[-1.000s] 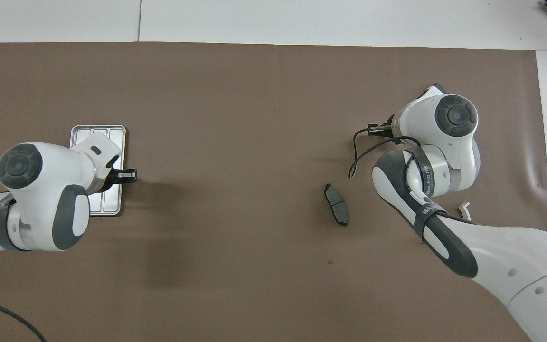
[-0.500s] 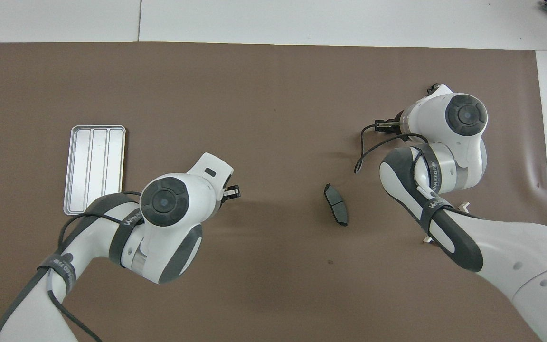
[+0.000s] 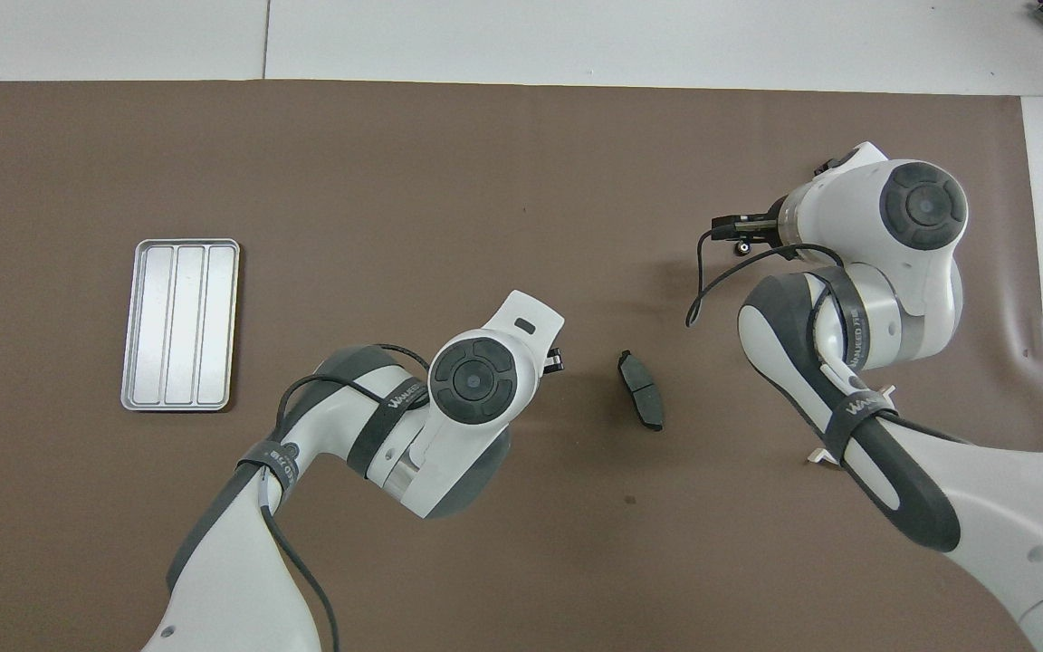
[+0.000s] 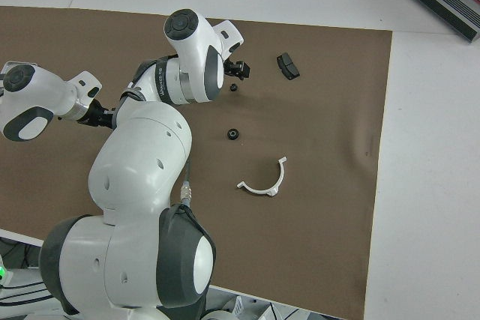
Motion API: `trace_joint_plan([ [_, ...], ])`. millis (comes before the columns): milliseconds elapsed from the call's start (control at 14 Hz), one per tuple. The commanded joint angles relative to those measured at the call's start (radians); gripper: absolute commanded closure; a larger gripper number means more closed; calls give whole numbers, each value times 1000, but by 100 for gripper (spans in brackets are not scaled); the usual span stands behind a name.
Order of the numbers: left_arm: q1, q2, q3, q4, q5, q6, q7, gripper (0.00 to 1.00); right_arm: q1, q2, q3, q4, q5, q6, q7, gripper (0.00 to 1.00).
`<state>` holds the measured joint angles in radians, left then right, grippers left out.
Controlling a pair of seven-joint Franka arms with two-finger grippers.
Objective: Place bearing gear from tray to pile
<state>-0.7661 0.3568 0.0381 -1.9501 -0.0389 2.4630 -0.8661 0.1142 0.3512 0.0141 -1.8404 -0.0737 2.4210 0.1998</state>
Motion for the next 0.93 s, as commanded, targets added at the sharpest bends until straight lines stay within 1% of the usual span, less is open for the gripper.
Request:
trace_joint_plan([
  [0, -4, 4, 13, 17, 14, 4, -8, 46, -1, -121, 7, -72, 5, -77, -10, 0],
  [143, 4, 7, 16, 36, 16, -4, -8, 17, 1, -173, 13, -97, 5, -141, -7, 0],
  [214, 11, 7, 16, 49, 16, -13, -7, 13, 14, -199, 12, -109, 5, -164, -8, 0],
  [286, 28, -1, 17, 57, 16, -16, -1, 12, 25, -227, 12, -118, 5, -187, -7, 0],
  [357, 66, -22, 17, 62, 17, -44, 6, 12, 27, -244, 14, -119, 6, -213, -8, 0],
  [429, 120, -70, 16, 72, 23, -112, 47, 12, 44, -250, 14, -119, 8, -236, -7, 0],
  [571, 215, -133, 13, 109, 16, -267, 207, 12, 74, -241, 14, -120, 44, -223, 27, 0],
  [714, 331, -177, 8, 157, 7, -424, 391, 12, 137, -222, 12, -114, 51, -215, 104, 0],
  [857, 456, -194, 11, 209, -22, -553, 636, 12, 211, -196, 12, -109, 48, -195, 186, 0],
])
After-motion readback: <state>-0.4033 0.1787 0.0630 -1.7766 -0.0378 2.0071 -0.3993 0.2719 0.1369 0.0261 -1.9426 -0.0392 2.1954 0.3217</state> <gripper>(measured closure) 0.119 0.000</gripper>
